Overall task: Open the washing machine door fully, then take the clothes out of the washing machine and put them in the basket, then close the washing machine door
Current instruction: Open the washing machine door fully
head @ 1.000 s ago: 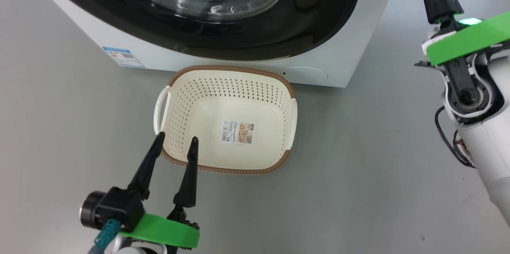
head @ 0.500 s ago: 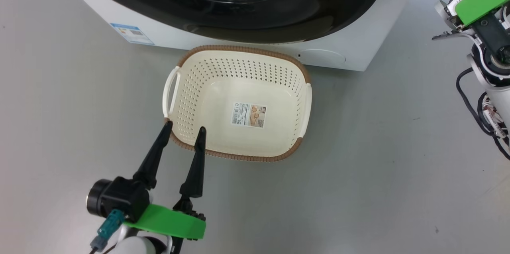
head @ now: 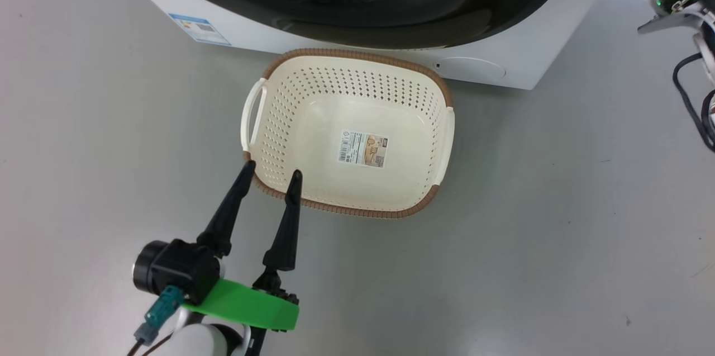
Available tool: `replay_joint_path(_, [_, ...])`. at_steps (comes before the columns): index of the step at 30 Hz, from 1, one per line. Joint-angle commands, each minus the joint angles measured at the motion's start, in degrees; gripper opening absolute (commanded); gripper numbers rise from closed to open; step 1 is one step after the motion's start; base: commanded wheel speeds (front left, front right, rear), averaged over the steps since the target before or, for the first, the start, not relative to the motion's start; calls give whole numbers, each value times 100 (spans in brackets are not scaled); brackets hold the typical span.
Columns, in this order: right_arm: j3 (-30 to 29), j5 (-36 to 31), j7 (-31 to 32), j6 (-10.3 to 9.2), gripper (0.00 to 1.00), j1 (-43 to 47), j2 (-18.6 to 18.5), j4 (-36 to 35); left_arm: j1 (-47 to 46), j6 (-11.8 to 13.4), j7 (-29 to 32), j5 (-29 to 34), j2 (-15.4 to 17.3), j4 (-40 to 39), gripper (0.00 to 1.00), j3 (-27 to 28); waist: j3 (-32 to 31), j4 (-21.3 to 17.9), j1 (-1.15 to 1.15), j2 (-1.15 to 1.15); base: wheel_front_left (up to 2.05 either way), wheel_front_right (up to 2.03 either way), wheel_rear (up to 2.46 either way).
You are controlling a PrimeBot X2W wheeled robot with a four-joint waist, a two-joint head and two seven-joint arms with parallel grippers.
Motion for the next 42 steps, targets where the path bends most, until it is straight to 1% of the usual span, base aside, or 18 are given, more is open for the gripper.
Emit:
replay_joint_path(1, [41,87,143,5,0,-122,87,-92,-94,58,-70,-33,64,-104,100,142,25,28,0,0,0,0,0])
replay_joint_path(7, [-6,156,486,5,0,-220,170,-60,-123,100,-70,-96,64,-102,100,96,51,63,0,0,0,0,0])
replay_joint_path(18, [23,86,872,5,0,35,369,-352,-148,111,-70,-86,64,-76,100,99,-28,12,0,0,0,0,0])
replay_joint_path(25, [91,-111,921,5,0,449,434,-641,-80,102,-70,-70,64,-29,100,110,-242,-22,0,0,0,0,0])
replay_joint_path(33, [127,-153,1026,5,0,939,547,-1046,-2,94,-70,-41,64,-31,100,169,-416,-66,0,0,0,0,0])
replay_joint_path(42, [160,-105,1300,5,0,1349,654,-1369,91,94,-70,-18,64,-44,100,200,-527,-110,0,0,0,0,0])
